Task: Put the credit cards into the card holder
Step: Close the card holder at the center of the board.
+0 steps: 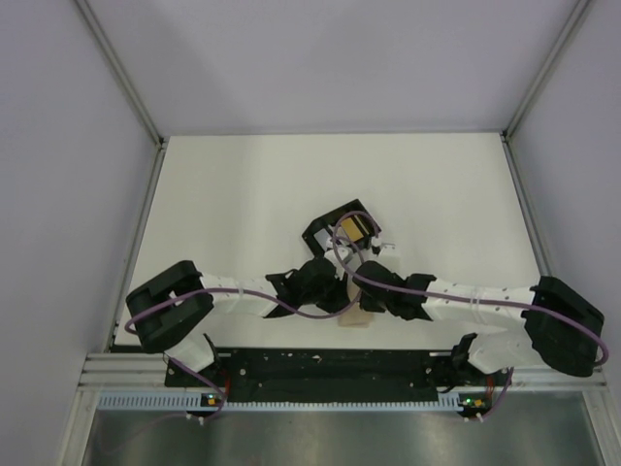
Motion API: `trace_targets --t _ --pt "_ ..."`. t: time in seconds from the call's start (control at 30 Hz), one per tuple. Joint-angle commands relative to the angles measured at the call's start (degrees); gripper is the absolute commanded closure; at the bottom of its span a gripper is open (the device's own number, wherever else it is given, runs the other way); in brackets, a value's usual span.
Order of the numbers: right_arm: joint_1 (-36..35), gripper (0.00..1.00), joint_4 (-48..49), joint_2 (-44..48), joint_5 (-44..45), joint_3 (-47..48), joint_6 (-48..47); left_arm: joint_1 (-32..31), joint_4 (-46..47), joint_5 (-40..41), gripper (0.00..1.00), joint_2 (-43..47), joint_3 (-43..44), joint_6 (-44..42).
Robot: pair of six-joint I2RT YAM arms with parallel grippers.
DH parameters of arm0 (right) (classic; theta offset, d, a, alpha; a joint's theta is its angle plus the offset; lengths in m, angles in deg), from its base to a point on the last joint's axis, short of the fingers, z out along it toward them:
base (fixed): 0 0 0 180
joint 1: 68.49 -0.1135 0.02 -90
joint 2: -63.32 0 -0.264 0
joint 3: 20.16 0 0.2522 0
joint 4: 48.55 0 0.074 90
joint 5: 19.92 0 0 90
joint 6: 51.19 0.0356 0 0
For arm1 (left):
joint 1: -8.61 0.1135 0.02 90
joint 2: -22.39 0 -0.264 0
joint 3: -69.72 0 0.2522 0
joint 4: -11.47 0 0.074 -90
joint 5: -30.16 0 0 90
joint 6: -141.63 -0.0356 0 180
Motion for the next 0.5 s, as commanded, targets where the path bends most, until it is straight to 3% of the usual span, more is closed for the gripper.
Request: trace_targets --t 0.0,0.2,0.27,0.3,0.37,0.43,0.47 --pt "1.3 0.89 1.1 8.2 4.6 -0.1 -4.5 -0.8 -1.7 2.8 0.82 2.2 -1.4 1.3" --pt "6.4 0.80 1.3 17.3 4.3 0.2 -10.2 -0.6 -3.5 9.2 0.66 7.3 0.5 1.4" --pt "8.5 0.75 -0.2 20.0 4.8 -1.0 -10.2 -0.7 -5.2 11.8 0.52 9.3 1.2 1.8" --pt "10.0 0.63 -1.4 21.1 5.0 -1.8 -9.9 -0.6 -5.9 13.0 0.46 10.3 1.2 2.1" --pt "14.1 0.57 -3.0 23.6 4.8 -3.5 -9.7 -0.7 -7.3 16.6 0.31 13.0 0.5 3.1" --pt "18.5 0.40 -4.1 26.8 5.0 -5.1 -10.9 -0.2 -9.1 21.0 0.17 16.5 -0.8 4.2" --pt "20.7 0.31 -4.6 28.2 5.0 -5.6 -11.8 0.7 -10.0 22.5 0.02 17.9 -1.3 4.8"
